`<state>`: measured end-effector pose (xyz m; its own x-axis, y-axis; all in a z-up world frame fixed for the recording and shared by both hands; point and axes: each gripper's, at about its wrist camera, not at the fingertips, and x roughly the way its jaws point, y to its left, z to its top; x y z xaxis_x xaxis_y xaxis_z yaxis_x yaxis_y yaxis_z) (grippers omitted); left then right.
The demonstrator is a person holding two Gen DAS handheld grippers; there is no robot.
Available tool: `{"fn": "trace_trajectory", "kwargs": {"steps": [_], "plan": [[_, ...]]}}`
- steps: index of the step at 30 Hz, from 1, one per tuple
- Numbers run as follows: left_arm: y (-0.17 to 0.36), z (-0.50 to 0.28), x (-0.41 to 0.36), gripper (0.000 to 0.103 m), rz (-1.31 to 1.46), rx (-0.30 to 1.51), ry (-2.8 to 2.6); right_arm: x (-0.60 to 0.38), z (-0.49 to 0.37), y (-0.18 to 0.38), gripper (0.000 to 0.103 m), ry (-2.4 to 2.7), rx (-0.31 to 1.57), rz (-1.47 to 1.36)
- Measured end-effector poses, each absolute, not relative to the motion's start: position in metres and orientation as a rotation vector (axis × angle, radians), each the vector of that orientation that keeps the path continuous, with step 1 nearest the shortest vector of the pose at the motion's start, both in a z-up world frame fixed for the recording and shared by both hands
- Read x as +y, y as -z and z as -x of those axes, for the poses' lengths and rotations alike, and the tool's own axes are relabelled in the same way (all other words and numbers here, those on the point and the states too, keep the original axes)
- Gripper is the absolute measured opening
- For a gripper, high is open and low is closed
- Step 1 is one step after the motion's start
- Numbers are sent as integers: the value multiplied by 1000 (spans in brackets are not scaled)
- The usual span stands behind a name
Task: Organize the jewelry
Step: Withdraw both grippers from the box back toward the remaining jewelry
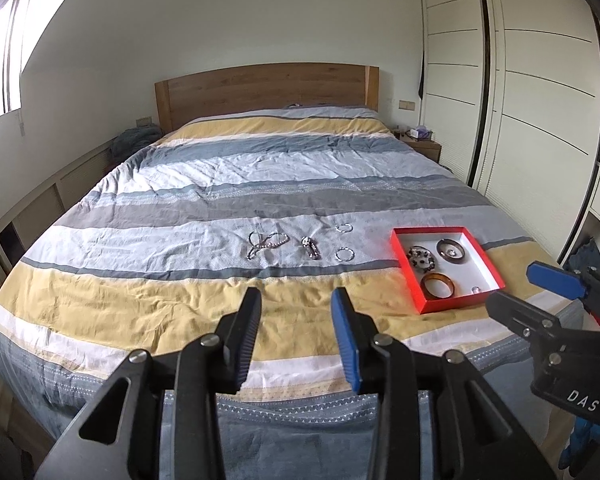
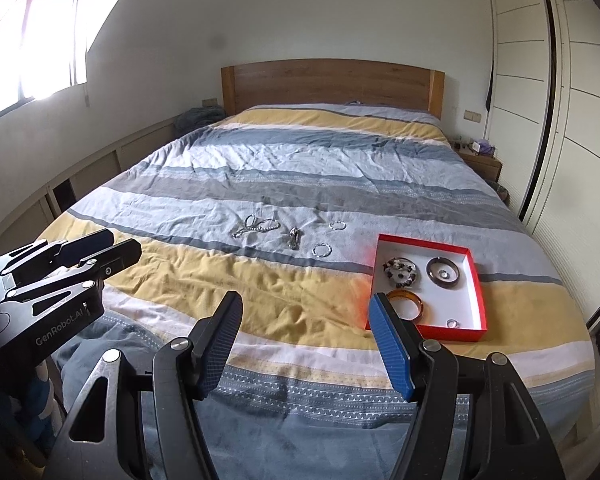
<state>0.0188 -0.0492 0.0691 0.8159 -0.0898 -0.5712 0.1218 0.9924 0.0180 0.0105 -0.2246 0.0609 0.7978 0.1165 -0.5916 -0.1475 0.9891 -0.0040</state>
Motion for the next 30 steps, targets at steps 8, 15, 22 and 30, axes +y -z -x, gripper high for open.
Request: {"fn": "trace_trajectory", "kwargs": {"steps": [8,15,22,30], "plan": [[-49,-42,-42,34,-35,665,94,-220,-31,-44,65,-155,687,48],[-33,-58,-36,34,-21,707,82,-219,-47,-28,65,-168,731,37],[-20,-76,-32,34,-20,742,68,-216,-65,-14,65,-190,765,36],[-4,-100,-24,34,-17,789,39,-209,-91,3,65,-221,804,54]]}}
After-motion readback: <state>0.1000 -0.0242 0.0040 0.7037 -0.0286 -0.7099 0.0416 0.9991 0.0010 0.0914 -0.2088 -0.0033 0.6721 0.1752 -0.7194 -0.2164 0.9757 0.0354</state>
